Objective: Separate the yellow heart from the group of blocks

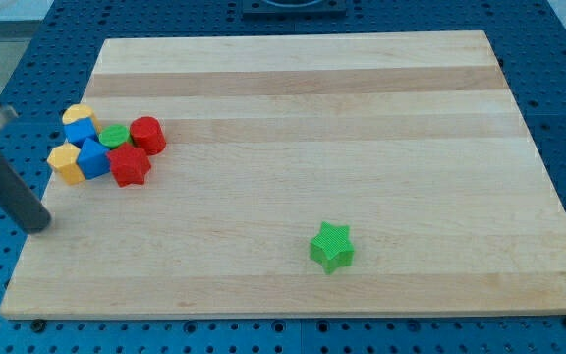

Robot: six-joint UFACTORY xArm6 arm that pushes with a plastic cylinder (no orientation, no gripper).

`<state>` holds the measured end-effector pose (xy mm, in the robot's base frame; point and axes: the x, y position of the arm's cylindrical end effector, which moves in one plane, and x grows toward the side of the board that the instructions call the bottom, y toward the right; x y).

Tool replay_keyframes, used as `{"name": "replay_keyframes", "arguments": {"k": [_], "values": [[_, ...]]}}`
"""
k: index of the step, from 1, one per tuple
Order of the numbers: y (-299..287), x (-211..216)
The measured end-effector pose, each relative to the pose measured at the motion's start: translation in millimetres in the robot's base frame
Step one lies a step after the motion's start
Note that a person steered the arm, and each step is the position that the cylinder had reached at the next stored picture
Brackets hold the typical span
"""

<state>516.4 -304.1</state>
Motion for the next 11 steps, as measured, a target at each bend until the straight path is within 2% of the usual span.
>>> {"name": "replay_keyframes", "arguments": {"k": [1, 2, 3, 7, 11], "values": [[-0.2, -11.8], [-0.6, -50.4], [-0.6, -66.8], [-0.6, -123.1], [22.0, -160.5]]}}
